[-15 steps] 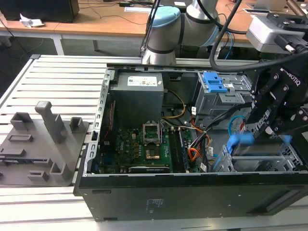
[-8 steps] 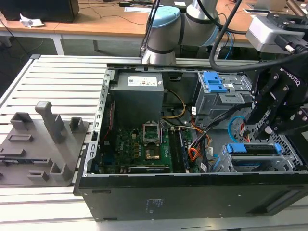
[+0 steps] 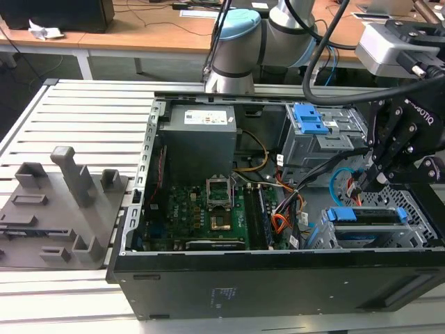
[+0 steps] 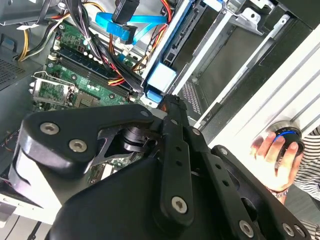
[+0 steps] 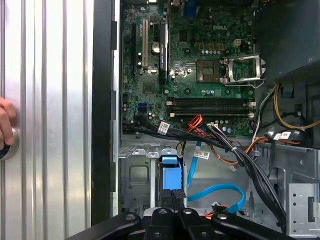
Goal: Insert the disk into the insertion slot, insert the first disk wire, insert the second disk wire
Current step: 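Insert the disk into the insertion slot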
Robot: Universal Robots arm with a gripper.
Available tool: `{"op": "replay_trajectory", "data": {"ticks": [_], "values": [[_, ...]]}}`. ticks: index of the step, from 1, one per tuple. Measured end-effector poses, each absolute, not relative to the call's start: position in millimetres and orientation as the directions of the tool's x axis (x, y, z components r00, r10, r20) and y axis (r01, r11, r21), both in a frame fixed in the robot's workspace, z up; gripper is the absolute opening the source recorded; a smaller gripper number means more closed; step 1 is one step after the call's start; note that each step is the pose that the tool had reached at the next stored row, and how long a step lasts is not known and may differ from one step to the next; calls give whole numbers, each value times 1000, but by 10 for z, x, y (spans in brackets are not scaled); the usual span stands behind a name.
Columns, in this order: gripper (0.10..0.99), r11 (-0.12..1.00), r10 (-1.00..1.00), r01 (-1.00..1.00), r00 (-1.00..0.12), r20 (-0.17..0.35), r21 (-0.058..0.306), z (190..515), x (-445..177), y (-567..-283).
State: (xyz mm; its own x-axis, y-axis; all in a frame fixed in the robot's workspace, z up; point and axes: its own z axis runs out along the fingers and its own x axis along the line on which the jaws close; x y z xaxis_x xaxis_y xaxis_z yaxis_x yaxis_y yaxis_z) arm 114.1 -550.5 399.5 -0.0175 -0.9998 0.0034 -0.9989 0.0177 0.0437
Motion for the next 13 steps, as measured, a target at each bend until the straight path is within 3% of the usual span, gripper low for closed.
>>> {"op": "replay_trajectory", "data": {"ticks": [13], "values": [[106,18,-1000,-999,-17,3,47,3936,1267,-5488]]}}
